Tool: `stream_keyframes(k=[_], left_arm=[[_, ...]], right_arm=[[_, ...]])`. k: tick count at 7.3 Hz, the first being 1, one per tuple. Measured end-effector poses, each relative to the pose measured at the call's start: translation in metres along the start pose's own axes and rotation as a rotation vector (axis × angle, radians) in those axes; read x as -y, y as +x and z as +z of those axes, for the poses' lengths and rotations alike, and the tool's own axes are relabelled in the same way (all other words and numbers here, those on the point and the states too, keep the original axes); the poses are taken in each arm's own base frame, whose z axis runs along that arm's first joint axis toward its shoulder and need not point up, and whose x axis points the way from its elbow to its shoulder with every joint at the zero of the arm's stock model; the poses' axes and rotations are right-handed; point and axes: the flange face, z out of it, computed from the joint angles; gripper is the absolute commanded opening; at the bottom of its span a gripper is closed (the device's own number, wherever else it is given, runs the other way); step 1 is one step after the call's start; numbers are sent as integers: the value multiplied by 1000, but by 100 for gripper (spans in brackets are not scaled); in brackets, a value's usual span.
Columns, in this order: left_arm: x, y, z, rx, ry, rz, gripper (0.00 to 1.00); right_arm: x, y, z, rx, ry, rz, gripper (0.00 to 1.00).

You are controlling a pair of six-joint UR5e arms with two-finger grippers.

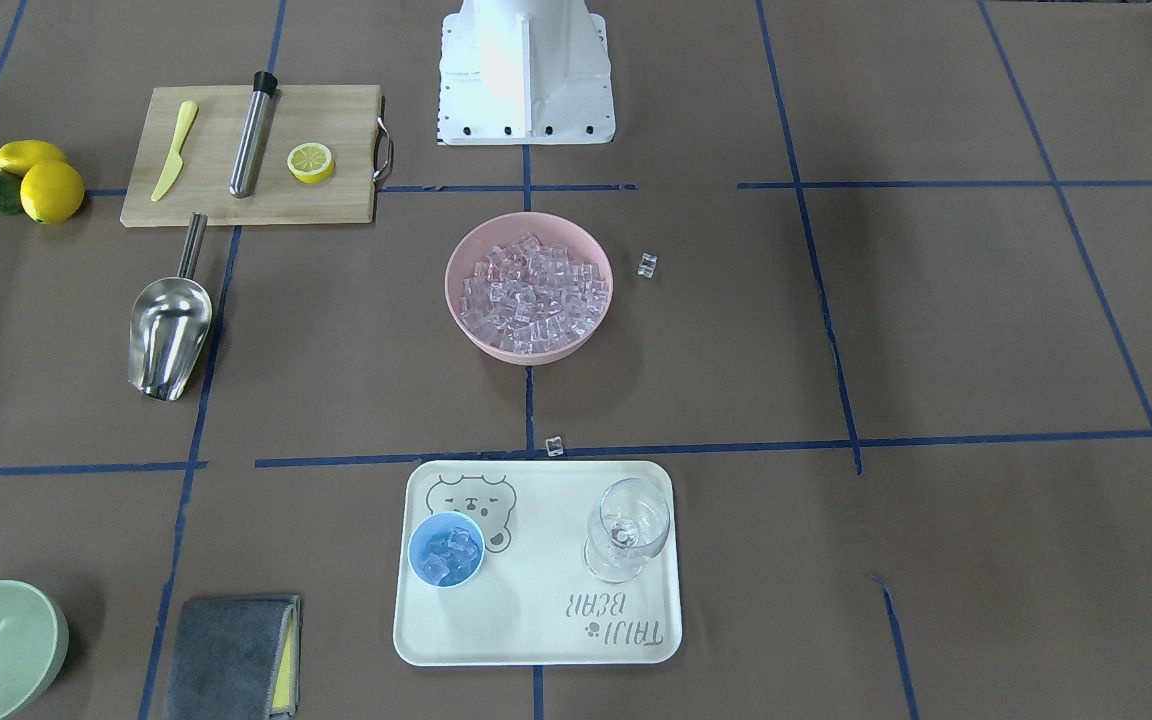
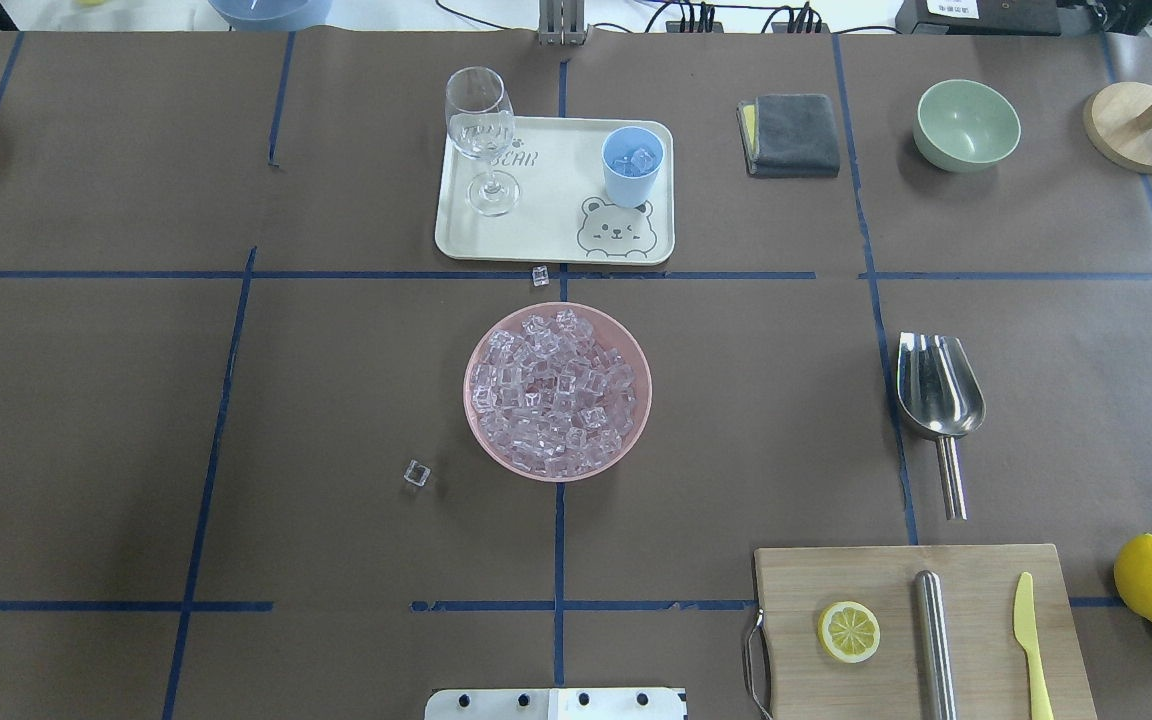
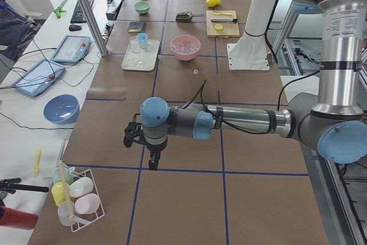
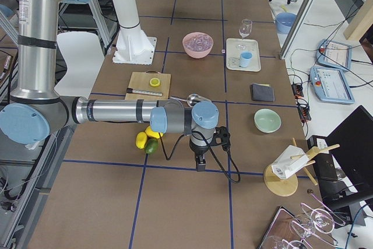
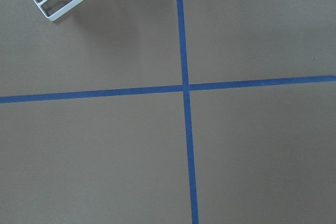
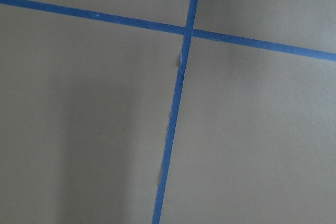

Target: Put ice in cup with scoop

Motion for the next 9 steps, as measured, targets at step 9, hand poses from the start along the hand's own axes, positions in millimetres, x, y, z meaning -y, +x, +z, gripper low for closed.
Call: stream_keyframes(k=[9], left_arm=[[-4,0,0,0,1,1,100]], right_arm=[[-6,11,-19,16,47,29,100]])
